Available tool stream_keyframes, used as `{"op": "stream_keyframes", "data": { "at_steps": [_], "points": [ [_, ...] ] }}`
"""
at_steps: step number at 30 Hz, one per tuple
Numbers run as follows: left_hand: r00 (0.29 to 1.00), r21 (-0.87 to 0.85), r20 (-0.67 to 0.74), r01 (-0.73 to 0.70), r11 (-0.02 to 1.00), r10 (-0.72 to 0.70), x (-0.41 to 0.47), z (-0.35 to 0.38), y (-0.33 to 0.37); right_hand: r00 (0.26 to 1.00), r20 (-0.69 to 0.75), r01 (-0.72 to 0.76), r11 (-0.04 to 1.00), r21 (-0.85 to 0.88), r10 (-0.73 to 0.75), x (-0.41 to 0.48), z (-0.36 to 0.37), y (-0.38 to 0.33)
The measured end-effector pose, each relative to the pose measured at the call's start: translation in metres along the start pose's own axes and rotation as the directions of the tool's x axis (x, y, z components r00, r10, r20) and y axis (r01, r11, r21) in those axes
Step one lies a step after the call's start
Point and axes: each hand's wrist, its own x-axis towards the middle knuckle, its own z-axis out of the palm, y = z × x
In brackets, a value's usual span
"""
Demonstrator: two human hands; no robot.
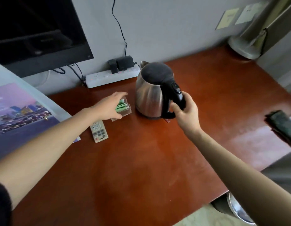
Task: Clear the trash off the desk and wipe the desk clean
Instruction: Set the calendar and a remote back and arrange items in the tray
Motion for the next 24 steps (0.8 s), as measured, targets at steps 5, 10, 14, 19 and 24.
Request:
{"op": "stream_keyframes", "data": {
  "at_steps": [5, 10, 14, 19, 24],
  "points": [
    [0.999, 0.019, 0.028, 0.026, 0.999, -0.027, 0.027, 0.010, -0.012, 0.997, 0.080, 0.015, 1.000, -0.006, -0.015, 0.012, 0.005, 0.018],
    [0.999, 0.054, 0.012, 0.039, 0.998, -0.040, 0.033, 0.018, -0.014, 0.979, 0.203, -0.031, 0.999, 0.042, 0.021, 0.004, 0.000, 0.024],
    [0.995, 0.240, -0.058, 0.095, 0.966, -0.084, 0.029, 0.014, -0.013, 0.968, 0.248, -0.034, 0.999, 0.012, 0.030, 0.002, 0.000, 0.024],
    [0.994, 0.136, -0.044, 0.106, 0.985, -0.101, 0.029, 0.015, -0.015, 0.974, 0.220, -0.057, 0.998, 0.010, 0.053, -0.002, 0.000, 0.021],
    [0.991, 0.142, -0.004, 0.134, 0.981, -0.134, 0.020, 0.010, -0.011, 0.975, 0.208, -0.079, 0.997, 0.014, 0.074, -0.009, 0.001, 0.018]
  ]
}}
